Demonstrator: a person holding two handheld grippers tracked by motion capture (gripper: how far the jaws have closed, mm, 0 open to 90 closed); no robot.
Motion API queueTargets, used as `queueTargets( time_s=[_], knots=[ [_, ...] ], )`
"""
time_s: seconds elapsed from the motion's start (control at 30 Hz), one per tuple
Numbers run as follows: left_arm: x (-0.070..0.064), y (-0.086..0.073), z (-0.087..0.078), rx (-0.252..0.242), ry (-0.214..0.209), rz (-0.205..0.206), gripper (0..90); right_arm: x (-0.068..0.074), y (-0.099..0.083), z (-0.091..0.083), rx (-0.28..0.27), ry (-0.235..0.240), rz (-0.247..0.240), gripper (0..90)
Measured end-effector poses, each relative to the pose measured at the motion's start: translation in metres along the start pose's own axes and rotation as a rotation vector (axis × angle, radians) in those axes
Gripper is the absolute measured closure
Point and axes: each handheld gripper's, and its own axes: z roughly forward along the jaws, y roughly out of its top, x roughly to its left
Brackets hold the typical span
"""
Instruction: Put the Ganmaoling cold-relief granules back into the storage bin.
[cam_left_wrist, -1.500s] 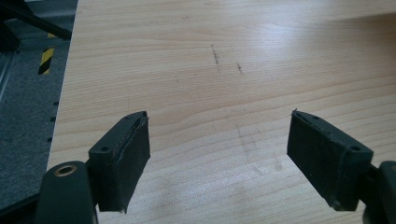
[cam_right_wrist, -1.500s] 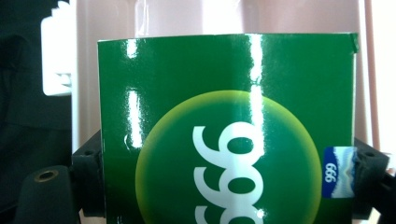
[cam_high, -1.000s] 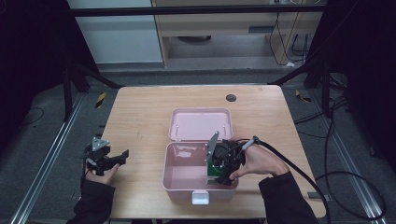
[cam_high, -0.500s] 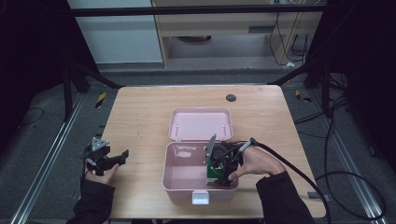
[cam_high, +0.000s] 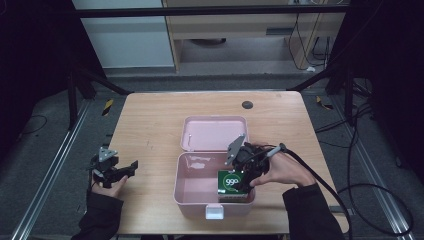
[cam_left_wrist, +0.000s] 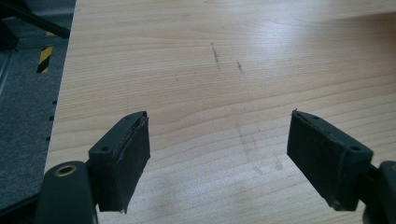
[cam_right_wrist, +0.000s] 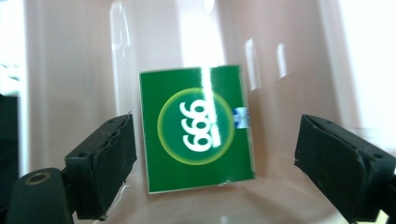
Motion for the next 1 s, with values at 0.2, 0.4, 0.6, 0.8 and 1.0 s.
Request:
queueTargets(
  time_s=[0.2,0.4,0.6,0.8,1.0],
  knots=[
    [0.000,0.000,-0.001,-0.003,-0.001,0.000,21.2,-0.004,-0.012,-0.038,-0.124,-0.101,0.058,12.2],
    [0.000,0.000,-0.001,-0.005,-0.007,0.000,22.9,-0.006,-0.038,-0.069,-0.226,-0.196,0.150,11.3],
    [-0.001,0.000,-0.001,0.001,-0.010,0.002,24.6,-0.011,-0.076,-0.072,-0.256,-0.257,0.279,10.8],
    [-0.002,0.000,-0.001,0.001,-0.016,0.002,29.1,-0.014,-0.114,-0.058,-0.290,-0.331,0.438,9.6],
    [-0.002,0.000,-0.001,0.005,-0.018,0.000,33.4,-0.016,-0.147,-0.025,-0.321,-0.376,0.604,7.6]
  ],
)
